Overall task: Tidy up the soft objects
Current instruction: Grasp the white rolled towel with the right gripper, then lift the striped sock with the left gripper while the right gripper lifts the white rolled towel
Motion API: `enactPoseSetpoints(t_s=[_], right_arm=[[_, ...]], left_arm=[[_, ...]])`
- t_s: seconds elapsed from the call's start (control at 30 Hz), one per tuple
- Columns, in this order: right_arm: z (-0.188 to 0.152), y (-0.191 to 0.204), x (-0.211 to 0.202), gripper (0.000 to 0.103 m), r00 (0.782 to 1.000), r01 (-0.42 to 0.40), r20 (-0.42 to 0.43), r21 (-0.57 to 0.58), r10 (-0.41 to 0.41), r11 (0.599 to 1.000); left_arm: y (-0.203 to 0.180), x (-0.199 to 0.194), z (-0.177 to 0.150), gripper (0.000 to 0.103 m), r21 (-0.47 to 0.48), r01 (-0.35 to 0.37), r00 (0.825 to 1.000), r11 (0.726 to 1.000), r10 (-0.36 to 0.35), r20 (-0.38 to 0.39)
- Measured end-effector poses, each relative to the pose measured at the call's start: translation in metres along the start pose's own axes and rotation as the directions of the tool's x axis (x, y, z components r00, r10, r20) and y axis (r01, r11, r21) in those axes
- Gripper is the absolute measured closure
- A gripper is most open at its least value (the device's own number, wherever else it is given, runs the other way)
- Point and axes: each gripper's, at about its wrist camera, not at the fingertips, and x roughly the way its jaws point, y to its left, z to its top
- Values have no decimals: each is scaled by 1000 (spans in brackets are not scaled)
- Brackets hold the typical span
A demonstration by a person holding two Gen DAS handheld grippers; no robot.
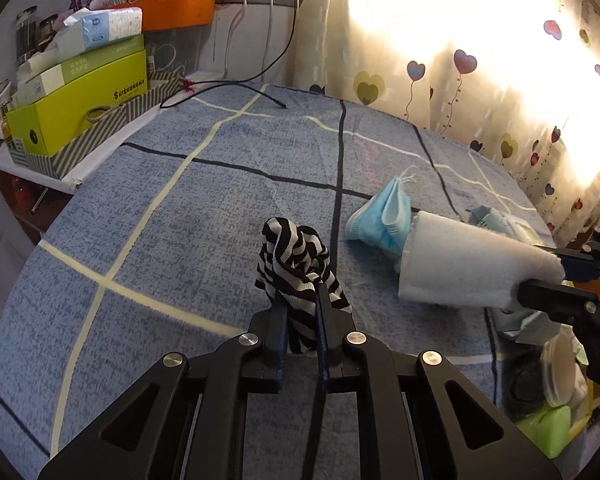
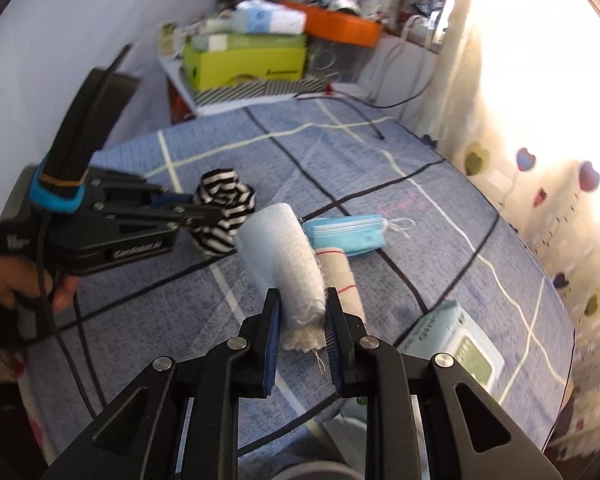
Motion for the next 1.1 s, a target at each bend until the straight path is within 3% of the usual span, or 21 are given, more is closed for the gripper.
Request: enactPoseSetpoints(t_s=[0.53,1.1], right_arm=[[-44,4,-69,84,988,-34,157,270,-9,962],[-60,10,-102,84,977,-17,208,311,-51,950]], left_arm=[[-24,-73,-16,91,-4,20,991,1000,-19,134],[-37,-107,-24,91,19,103,975,994,-105,197]])
